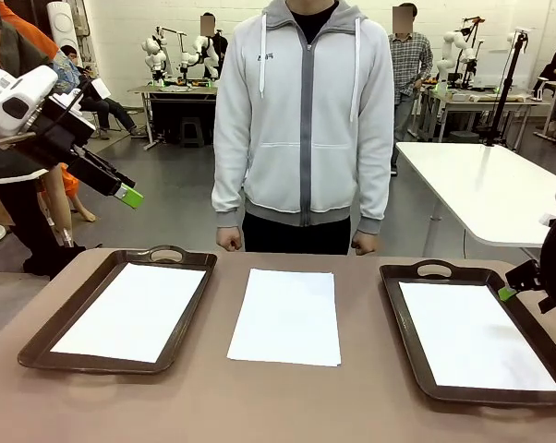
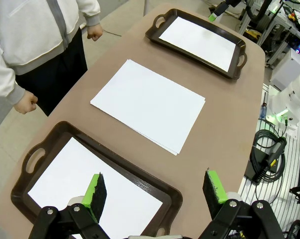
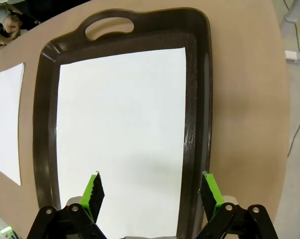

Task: Sort the A4 documents.
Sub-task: Receive the A4 Paper.

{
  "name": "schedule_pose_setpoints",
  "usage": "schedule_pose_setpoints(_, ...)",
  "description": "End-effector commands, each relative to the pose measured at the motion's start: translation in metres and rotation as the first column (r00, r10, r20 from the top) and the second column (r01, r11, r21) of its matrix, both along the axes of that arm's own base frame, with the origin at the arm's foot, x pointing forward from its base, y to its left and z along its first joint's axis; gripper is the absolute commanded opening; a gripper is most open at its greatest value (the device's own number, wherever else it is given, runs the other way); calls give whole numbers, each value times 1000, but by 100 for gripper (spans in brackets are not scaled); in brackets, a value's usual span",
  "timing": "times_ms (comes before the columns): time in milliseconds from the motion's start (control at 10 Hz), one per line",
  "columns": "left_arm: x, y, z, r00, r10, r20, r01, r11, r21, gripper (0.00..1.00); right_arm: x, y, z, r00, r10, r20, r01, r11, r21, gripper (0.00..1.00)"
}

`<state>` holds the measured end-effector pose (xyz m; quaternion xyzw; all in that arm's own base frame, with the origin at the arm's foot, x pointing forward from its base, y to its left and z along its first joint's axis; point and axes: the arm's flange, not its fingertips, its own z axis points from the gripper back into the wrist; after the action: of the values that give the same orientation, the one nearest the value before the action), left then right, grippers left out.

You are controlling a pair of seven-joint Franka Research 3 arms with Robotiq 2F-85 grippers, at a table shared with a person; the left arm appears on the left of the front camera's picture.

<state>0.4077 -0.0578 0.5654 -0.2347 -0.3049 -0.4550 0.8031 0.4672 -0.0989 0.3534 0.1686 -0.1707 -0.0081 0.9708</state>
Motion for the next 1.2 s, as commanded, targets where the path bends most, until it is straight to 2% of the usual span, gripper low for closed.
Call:
schedule_pose_setpoints(0, -1, 1, -1, 1000, -15, 12, 15, 1000, -2, 100, 0, 0, 0, 1000, 6, 2, -6, 1000, -3, 100)
schedule_pose_setpoints(500, -1, 1, -1, 1000, -15, 12, 15, 1000, -2, 100, 0, 0, 0, 1000, 0, 0, 0, 1000, 0, 100)
schedule_pose_setpoints(600, -1, 1, -1, 1000, -15, 12, 15, 1000, -2, 100, -27, -13, 9, 995, 8, 96, -5, 999, -37, 100)
schedule_pose_setpoints(700, -1, 1, -1, 1000, -15, 12, 15, 1000, -2, 100, -37, -12, 17, 981, 33, 192, -15, 996, -91, 100)
schedule_pose_setpoints(800, -1, 1, -1, 1000, -15, 12, 15, 1000, -2, 100, -40, 0, 25, 962, 128, 240, -107, 990, -95, 100)
schedule_pose_setpoints(900, -1, 1, -1, 1000, -15, 12, 15, 1000, -2, 100, -44, 18, 38, 926, 209, 314, -188, 977, -98, 100)
schedule_pose_setpoints(1100, -1, 1, -1, 1000, -15, 12, 15, 1000, -2, 100, -45, 54, 80, 826, 361, 434, -364, 928, -79, 100)
